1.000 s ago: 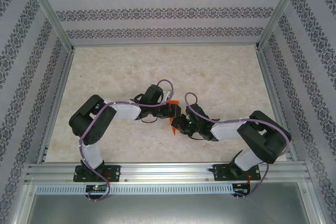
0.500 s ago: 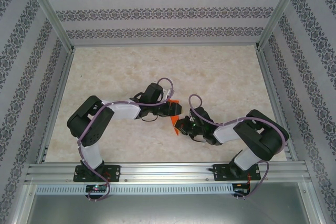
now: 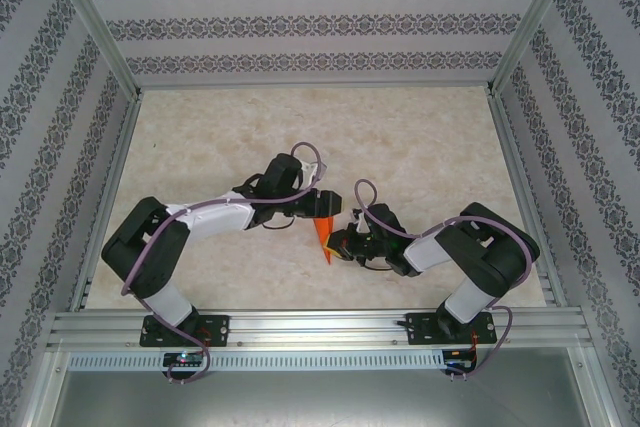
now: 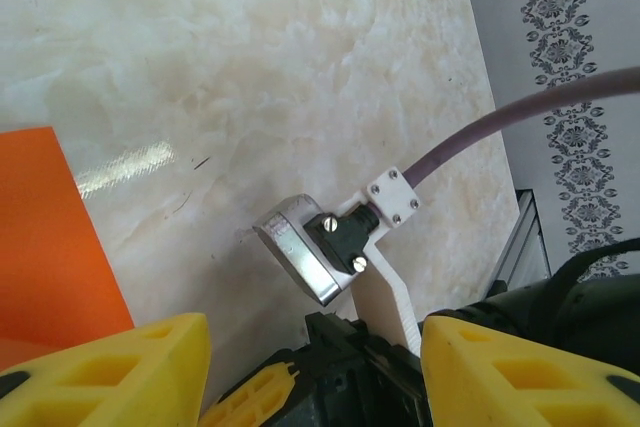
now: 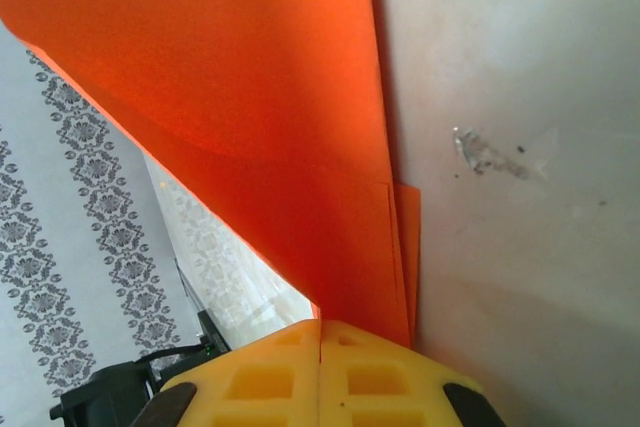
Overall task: Fold a paper plane with a square sheet of paper (pick it up from the middle)
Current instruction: Fold the wing for the fifth time at the center of the table.
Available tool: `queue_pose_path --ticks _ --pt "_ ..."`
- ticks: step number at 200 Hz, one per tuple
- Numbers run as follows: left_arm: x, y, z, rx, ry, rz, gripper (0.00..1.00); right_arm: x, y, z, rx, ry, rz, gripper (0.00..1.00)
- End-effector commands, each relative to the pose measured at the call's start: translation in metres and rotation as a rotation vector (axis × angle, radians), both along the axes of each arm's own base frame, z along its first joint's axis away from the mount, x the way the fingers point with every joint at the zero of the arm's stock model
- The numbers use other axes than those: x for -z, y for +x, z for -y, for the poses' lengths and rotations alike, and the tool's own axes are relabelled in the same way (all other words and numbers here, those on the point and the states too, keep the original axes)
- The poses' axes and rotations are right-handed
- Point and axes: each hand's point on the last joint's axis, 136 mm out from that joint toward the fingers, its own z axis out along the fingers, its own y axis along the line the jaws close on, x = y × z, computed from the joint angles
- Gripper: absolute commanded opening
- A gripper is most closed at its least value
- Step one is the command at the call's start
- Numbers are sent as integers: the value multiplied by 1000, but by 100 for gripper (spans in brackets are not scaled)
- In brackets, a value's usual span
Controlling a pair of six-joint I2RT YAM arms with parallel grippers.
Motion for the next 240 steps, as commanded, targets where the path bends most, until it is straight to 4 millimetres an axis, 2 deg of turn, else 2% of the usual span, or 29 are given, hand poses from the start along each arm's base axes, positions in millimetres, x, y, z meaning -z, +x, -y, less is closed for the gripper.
queue_pose_path --ticks 1,38,55,106,195,229,232,240 --pt "-10 -9 -6 5 8 47 59 -6 4 -4 -36 16 44 2" --pt "-10 -11 -24 -81 37 52 60 -3 3 -4 -47 21 37 2" --pt "1 -12 -27 -94 47 28 58 -3 5 -4 -39 27 37 3" --pt "25 -11 -23 -88 55 -11 47 -2 7 -2 -20 22 32 5" --pt "44 2 -4 -59 40 -30 45 -4 8 -3 -26 21 49 9" --pt "51 2 -5 -58 62 -41 46 -1 7 0 -25 -8 53 21" --pt "51 2 -5 -58 63 -42 45 -8 14 -5 -26 1 72 21" --pt "53 1 -4 -54 64 -45 45 -11 16 -5 -27 -8 83 22"
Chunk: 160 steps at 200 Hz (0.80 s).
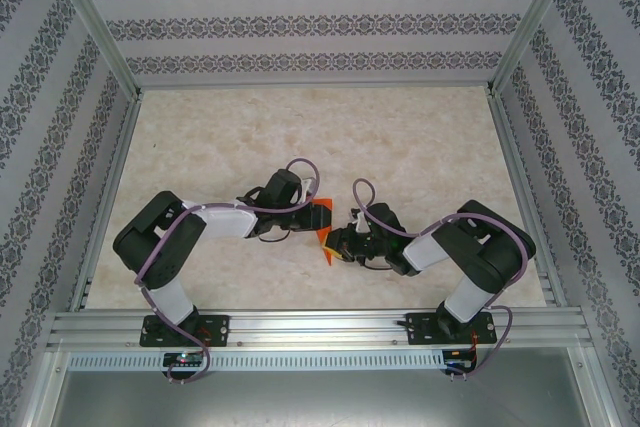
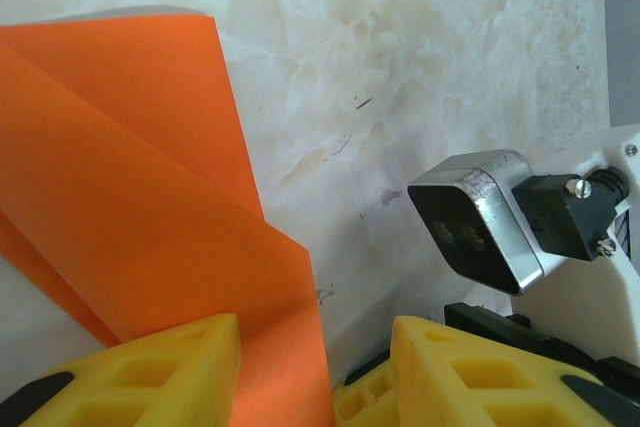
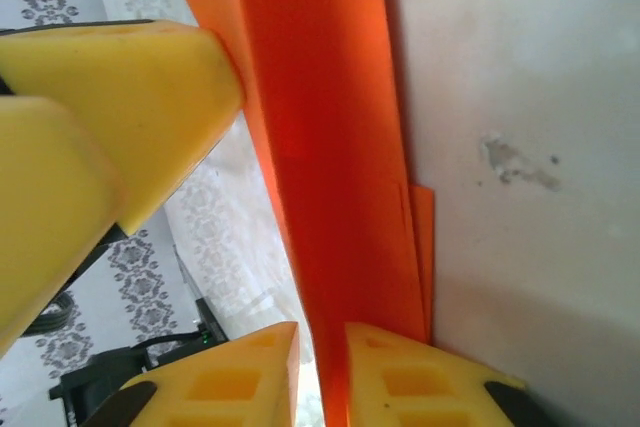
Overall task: Fold a paper plane with a square sheet of paper (pick it up from the middle)
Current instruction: Fold the wing for the fifth time at the center of the table.
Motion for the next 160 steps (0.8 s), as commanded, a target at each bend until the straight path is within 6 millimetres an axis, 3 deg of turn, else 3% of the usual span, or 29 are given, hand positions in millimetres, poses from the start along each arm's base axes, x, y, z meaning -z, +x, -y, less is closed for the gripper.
queue_pose_path --ticks 1,71,130,149,160 --pt "-10 5 14 25 -43 32 46 -10 15 -3 6 -17 64 23" --pt "-5 8 17 26 -44 24 46 -9 22 12 16 -181 111 26" --pt "-6 10 21 28 -51 19 46 -15 32 5 21 -147 153 26" --pt "-6 9 20 29 -51 19 46 -10 33 5 29 -152 148 22" --pt "-6 9 20 25 -50 20 46 -5 34 8 41 -166 135 14"
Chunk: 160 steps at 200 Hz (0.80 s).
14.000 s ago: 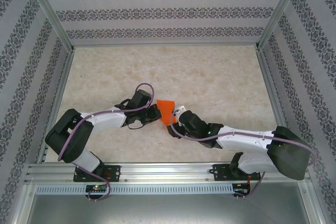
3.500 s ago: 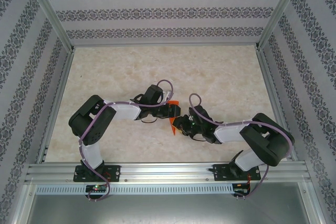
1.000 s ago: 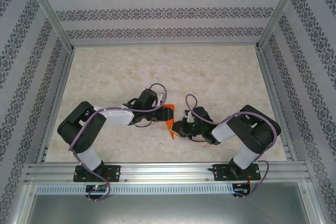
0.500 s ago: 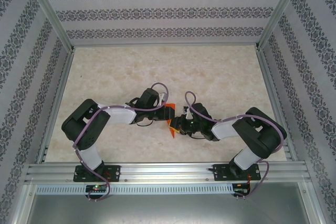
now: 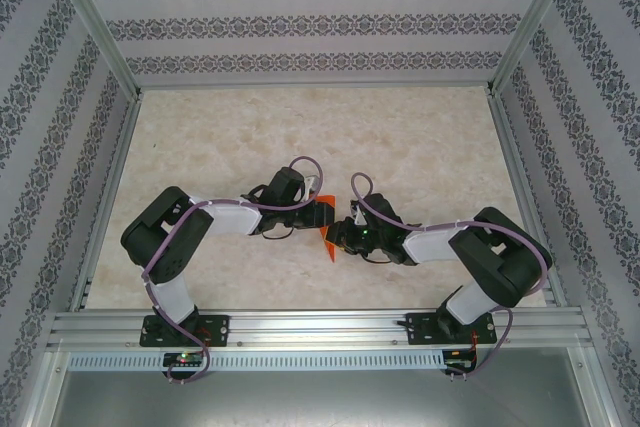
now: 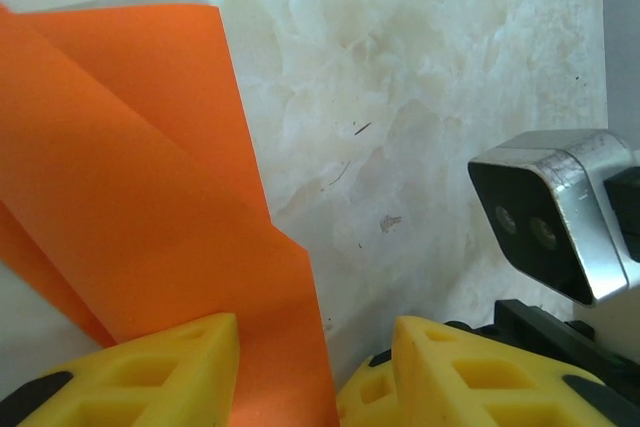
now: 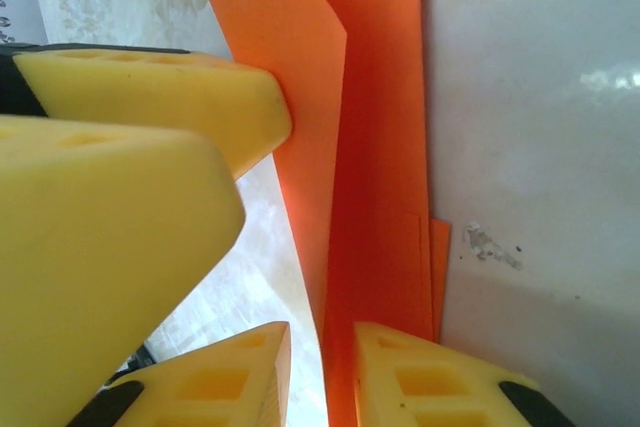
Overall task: Fold a paper plane with a square sheet of paper (pick it up from the middle)
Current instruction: Fold the wing for the fifth time at the center of the table.
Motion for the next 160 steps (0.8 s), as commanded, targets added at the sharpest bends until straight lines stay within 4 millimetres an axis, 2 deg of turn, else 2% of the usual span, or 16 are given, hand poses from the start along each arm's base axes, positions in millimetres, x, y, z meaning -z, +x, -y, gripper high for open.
queue_pose_path --ticks 1,17,50,102,127,160 --pt "-10 2 12 24 -40 23 46 -4 17 -2 35 5 52 13" --pt "-13 2 12 26 -44 25 46 2 18 1 53 8 38 8" --pt "-20 3 13 26 -50 41 47 -1 15 0 68 91 17 1" --pt "-36 5 12 21 -71 79 51 -17 5 -13 -13 200 9 0" --pt "-34 3 11 29 -65 80 51 -15 1 -15 -35 215 -13 0" --pt "-22 2 9 32 -42 65 51 -12 3 -16 -22 236 -19 0"
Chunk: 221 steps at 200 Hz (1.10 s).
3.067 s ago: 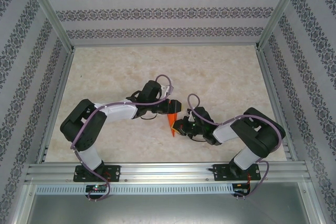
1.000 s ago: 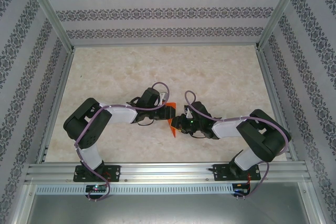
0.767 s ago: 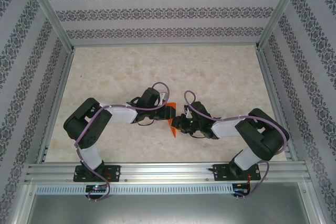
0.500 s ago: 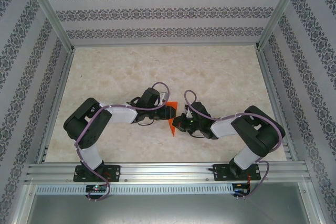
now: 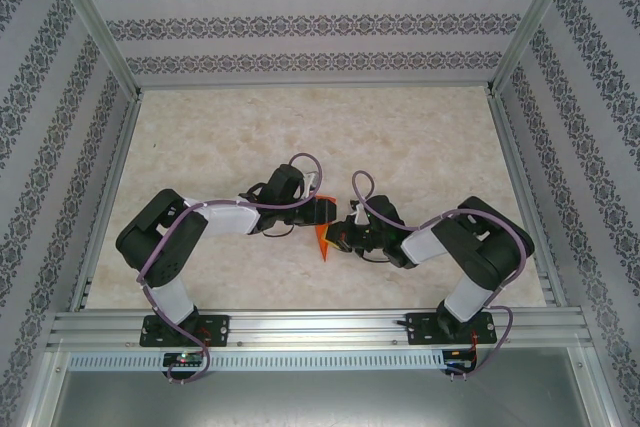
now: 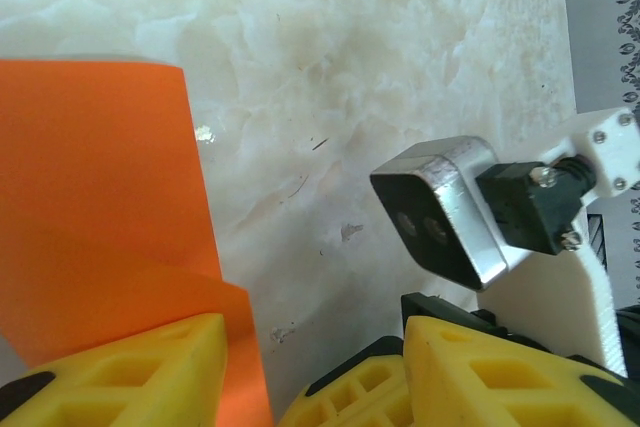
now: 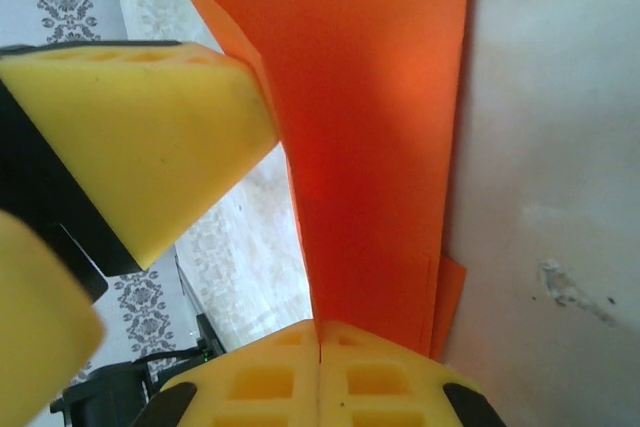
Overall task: Fold a paper plane with a square sheet of paper (pick it up from the middle)
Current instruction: Fold the wing for the fifth time at the center of the table.
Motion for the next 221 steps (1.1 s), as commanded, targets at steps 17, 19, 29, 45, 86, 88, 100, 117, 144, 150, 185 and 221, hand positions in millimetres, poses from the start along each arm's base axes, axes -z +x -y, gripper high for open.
queue_pose_path --ticks 17,19,29,45,86,88,100,117,144,150,185,221 --pt "1 -2 7 36 -13 27 51 -1 3 0 22 53 -5 1" --pt "2 -1 7 35 -14 27 51 -1 3 1 25 52 -6 1" --pt "2 -1 8 39 -22 30 51 -1 6 1 42 59 -7 1" --pt "-7 -1 10 40 -50 47 52 10 0 10 80 37 -39 1" --pt "-53 3 8 17 -111 158 55 18 0 21 148 19 -65 0" --pt "-54 4 6 12 -108 162 55 18 0 21 149 18 -65 1" --pt "-57 4 2 3 -83 181 55 17 1 20 150 22 -65 1" --pt "-49 1 0 17 -57 164 54 19 1 19 149 22 -74 1" --pt "-33 -5 7 54 -73 111 54 23 0 18 144 20 -89 1" --pt "-29 -5 8 60 -77 100 53 23 0 18 143 21 -90 1" --pt "-14 -6 12 70 -76 75 53 26 -1 18 141 23 -97 2" --pt "-3 -3 11 60 -50 72 53 28 -2 18 142 23 -101 2"
